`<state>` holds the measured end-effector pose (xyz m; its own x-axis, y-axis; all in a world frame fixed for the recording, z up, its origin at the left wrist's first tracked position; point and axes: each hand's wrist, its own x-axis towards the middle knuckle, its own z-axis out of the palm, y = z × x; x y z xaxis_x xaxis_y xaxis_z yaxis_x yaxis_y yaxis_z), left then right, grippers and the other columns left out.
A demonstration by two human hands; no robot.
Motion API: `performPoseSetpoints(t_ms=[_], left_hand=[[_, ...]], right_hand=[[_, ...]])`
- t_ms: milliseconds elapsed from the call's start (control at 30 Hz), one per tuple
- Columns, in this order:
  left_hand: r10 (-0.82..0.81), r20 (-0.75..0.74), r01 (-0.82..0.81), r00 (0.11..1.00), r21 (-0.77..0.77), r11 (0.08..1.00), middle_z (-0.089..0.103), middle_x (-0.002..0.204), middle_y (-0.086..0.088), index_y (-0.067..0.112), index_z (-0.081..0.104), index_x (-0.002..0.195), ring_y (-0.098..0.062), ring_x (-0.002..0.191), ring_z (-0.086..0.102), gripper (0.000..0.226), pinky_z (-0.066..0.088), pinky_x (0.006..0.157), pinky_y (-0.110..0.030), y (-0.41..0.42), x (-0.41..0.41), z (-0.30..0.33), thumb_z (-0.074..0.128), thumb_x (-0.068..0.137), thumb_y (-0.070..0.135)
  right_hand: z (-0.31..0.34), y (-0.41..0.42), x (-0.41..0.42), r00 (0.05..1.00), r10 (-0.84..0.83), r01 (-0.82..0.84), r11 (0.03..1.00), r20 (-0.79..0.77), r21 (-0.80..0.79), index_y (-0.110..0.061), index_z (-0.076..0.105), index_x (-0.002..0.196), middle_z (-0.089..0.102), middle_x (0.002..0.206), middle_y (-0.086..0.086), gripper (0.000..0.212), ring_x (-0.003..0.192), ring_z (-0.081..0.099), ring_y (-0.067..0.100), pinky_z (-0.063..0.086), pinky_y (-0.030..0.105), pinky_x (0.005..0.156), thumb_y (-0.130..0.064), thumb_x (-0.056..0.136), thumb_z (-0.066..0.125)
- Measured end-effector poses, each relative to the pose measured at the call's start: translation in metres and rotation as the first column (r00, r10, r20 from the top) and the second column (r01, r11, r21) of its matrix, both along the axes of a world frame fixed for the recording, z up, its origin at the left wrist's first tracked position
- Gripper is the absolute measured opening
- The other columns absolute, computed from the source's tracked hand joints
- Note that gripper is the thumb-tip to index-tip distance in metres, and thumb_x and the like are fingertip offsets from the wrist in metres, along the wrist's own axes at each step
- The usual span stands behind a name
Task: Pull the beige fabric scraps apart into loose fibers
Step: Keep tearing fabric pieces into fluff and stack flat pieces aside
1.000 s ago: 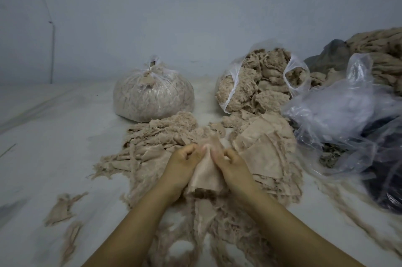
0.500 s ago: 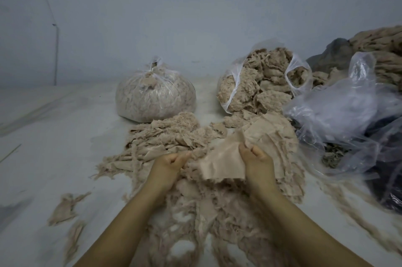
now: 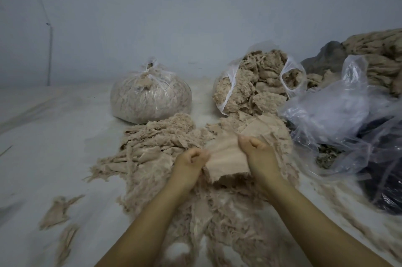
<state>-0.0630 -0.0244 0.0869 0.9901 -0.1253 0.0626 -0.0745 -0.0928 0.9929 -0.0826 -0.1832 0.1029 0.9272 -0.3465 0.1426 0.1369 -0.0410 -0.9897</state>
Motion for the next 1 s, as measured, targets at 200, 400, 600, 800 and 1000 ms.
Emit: performPoseSetpoints(t_ms=[200,400,600,800,1000], left_hand=[[0.040,0.206,-0.135,0.978,0.472,0.871,0.062,0.084,0.008,0.020,0.063,0.088,-0.005,0.076,0.058,0.006,0.039,0.062,-0.007,0.040,0.012,-0.011,0.065,0.088,0.015],[-0.079,0.183,-0.086,0.980,0.745,0.661,0.060,0.106,-0.001,0.017,0.066,0.111,-0.012,0.093,0.053,0.026,0.035,0.075,-0.019,0.056,0.009,-0.027,0.066,0.086,0.018],[-0.010,0.314,-0.167,0.949,0.532,0.830,0.063,0.076,0.004,0.022,0.063,0.080,-0.004,0.068,0.055,0.025,0.040,0.061,-0.013,0.053,0.009,-0.010,0.051,0.090,0.002],[0.155,0.227,-0.208,0.961,0.227,0.952,0.067,0.066,0.013,0.019,0.065,0.079,-0.002,0.060,0.061,0.027,0.046,0.052,-0.016,0.069,0.013,0.015,0.049,0.094,0.004],[-0.021,-0.191,-0.043,0.981,-0.324,0.945,0.067,0.065,-0.011,0.005,0.061,0.093,-0.018,0.048,0.061,0.019,0.047,0.041,-0.022,0.060,0.004,0.035,0.043,0.098,0.007]], right_hand=[[-0.018,-0.054,0.003,0.939,-0.343,0.303,0.867,-0.033,-0.396,-0.015,0.063,0.094,0.064,0.094,0.003,0.019,0.089,0.058,0.024,0.039,0.031,0.071,-0.029,0.097,0.050],[-0.026,-0.012,-0.018,0.972,-0.093,0.219,0.681,0.214,-0.699,-0.019,0.058,0.098,0.055,0.103,0.001,0.006,0.089,0.051,0.009,0.040,0.023,0.075,-0.021,0.094,0.054],[-0.047,0.049,-0.017,0.941,0.285,-0.332,0.655,-0.185,-0.679,-0.022,0.061,0.111,0.060,0.101,-0.006,0.033,0.091,0.056,0.010,0.047,0.024,0.083,-0.043,0.086,0.065],[-0.048,0.040,-0.008,0.958,0.264,-0.282,0.824,-0.107,-0.491,-0.015,0.058,0.075,0.056,0.065,-0.010,0.020,0.061,0.051,0.003,0.041,0.014,0.062,-0.021,0.094,0.057],[-0.041,0.062,-0.017,0.791,0.572,-0.609,0.709,-0.215,-0.355,-0.034,0.065,0.098,0.064,0.093,-0.013,0.022,0.083,0.059,-0.001,0.047,0.013,0.075,-0.041,0.079,0.074]])
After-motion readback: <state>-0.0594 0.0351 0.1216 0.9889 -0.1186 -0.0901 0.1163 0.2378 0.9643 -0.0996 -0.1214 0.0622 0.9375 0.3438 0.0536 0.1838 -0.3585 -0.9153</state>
